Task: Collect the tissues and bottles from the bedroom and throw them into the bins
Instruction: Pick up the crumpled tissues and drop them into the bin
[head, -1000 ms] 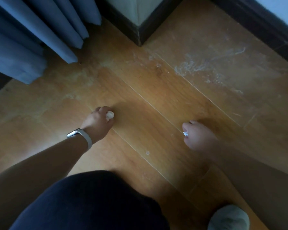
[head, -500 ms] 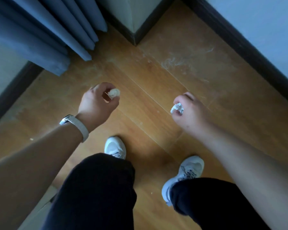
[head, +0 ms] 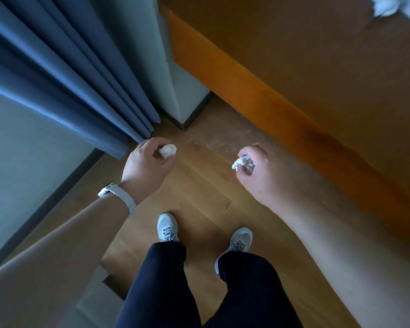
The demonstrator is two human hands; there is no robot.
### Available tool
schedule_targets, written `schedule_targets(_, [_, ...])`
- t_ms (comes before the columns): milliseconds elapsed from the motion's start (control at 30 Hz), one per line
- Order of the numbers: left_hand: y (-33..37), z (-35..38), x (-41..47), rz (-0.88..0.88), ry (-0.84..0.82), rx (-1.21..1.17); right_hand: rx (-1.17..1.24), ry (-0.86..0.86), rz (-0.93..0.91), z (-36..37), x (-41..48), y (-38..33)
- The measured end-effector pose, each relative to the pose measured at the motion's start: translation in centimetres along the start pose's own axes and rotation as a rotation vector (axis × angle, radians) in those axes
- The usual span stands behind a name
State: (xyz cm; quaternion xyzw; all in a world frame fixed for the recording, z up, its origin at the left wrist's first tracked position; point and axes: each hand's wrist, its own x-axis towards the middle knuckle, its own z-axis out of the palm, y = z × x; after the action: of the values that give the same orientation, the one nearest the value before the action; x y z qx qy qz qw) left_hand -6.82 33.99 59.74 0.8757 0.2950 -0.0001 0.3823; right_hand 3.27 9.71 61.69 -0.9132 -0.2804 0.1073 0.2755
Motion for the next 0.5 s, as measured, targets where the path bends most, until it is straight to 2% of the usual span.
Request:
schedule_targets(267, [13.2, -5.8, -5.4, 0.088, 0.055, -0.075, -0.03, 0.096, -0.037, -13.1, -3.8, -3.9])
schedule_targets(500, [19.9, -9.8, -7.6, 0.238, 0.052, -0.19, -0.053, 0.255, -0.013, -19.6, -6.5, -7.5])
